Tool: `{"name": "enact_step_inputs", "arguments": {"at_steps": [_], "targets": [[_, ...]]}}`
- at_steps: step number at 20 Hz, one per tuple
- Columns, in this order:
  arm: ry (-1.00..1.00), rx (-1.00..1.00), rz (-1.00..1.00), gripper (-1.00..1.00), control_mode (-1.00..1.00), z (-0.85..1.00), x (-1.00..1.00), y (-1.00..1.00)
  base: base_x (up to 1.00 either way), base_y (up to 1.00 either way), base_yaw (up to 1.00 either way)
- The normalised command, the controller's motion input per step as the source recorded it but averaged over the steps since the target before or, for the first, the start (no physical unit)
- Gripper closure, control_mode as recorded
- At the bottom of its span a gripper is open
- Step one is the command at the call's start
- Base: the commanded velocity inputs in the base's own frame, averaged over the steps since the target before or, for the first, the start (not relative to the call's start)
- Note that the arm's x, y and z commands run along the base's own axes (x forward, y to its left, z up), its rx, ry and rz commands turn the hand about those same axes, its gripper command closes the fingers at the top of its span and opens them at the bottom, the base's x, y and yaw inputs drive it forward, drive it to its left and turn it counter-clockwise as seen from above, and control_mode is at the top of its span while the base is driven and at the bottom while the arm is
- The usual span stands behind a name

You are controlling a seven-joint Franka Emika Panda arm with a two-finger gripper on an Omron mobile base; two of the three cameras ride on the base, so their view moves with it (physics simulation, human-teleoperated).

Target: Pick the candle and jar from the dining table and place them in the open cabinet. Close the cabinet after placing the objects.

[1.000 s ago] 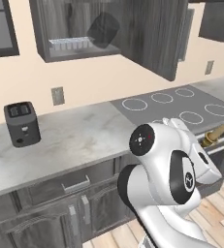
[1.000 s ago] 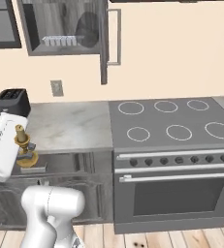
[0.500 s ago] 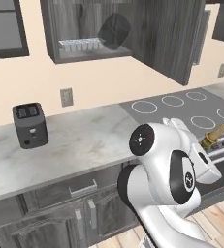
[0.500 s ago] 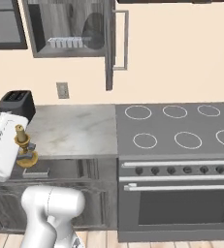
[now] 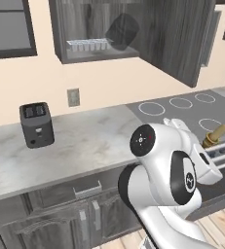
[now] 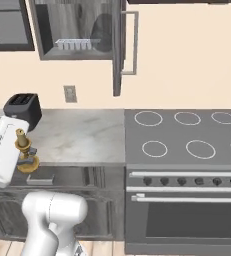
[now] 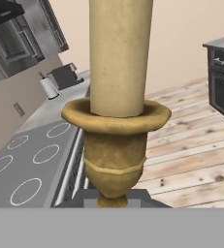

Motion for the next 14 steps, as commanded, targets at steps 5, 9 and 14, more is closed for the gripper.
{"name": "enact_step_inputs", "arguments": {"at_steps": [5,9,14], "targets": [[0.0,0.0,0.0,1.0,1.0,0.0,0.0,0.0,0.39,0.0,0.08],[0.0,0.0,0.0,1.0,1.0,0.0,0.0,0.0,0.47,0.0,0.05],[0.0,0.0,0.0,1.0,1.0,0.0,0.0,0.0,0.39,0.0,0.05]]}}
